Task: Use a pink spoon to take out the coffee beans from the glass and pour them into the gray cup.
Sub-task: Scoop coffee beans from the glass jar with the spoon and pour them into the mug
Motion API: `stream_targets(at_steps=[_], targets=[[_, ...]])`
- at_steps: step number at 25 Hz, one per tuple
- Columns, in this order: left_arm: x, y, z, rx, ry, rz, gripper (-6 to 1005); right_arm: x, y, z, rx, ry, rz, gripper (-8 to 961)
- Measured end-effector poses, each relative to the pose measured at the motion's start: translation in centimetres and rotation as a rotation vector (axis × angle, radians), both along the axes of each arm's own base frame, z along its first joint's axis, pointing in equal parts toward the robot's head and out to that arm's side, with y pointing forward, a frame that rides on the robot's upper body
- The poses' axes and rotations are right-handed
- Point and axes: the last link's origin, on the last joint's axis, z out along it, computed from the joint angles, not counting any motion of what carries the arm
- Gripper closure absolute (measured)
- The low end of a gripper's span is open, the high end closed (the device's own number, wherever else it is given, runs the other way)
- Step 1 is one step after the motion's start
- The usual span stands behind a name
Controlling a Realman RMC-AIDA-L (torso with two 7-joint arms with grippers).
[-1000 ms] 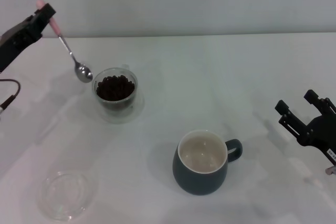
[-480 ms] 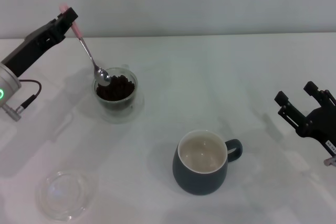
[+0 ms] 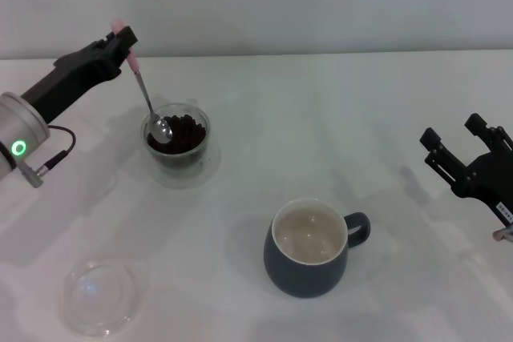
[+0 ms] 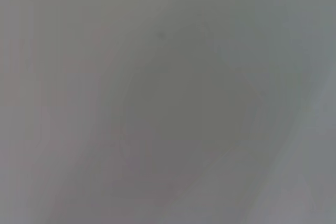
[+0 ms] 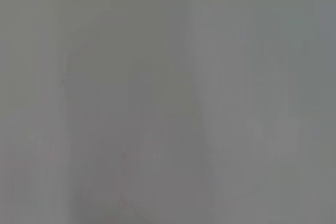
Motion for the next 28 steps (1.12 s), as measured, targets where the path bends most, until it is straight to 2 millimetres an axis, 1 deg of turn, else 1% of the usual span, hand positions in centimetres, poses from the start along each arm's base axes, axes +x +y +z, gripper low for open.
stream_targets(at_steps=[6, 10, 20, 28], targets=[[0.6, -0.2, -1.3, 0.052, 0.07, -0.05, 862, -0.1, 0.1, -0.2, -0.006, 0.006, -0.003, 101], [0.9, -0.3, -1.8, 0.066, 0.102, -0.069, 863, -0.2, 0.0, -0.3, -0.008, 0.013, -0.004, 101], [0.2, -1.0, -3.1, 0.072, 0.19, -0.073, 863, -0.3, -0.3, -0.7, -0.016, 0.032, -0.011, 101], [0.1, -1.6, -3.9, 0.049, 0.177, -0.056, 863, -0.5, -0.5, -0.9, -0.02, 0.044, -0.007, 101]])
